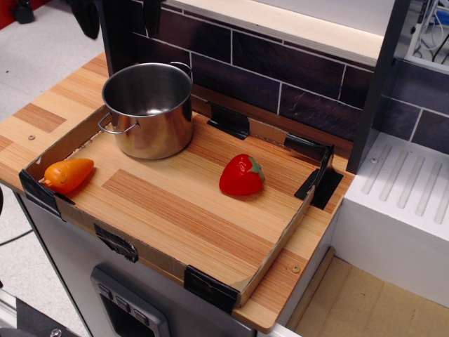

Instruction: Upright metal pot

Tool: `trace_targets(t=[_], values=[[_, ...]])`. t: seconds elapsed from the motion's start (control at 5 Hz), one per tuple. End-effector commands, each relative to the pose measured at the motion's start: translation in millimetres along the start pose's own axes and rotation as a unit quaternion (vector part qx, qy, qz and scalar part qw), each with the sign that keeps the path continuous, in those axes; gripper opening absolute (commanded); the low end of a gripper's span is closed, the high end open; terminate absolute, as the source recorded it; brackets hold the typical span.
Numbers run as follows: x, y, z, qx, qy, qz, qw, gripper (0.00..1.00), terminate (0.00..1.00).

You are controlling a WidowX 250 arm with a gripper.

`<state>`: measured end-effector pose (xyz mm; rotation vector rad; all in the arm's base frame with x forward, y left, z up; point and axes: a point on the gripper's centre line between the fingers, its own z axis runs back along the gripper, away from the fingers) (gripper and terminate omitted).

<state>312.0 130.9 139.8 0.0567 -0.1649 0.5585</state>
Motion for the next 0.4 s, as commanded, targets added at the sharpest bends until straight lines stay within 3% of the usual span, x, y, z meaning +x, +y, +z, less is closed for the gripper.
trace_targets(t=[0.0, 0.2], values=[[10.5, 4.4, 20.7, -0.007, -0.037, 0.002, 0.9993, 1.00, 0.00], [10.5, 4.4, 20.7, -0.007, -0.037, 0.002, 0.9993, 1.00, 1.00]])
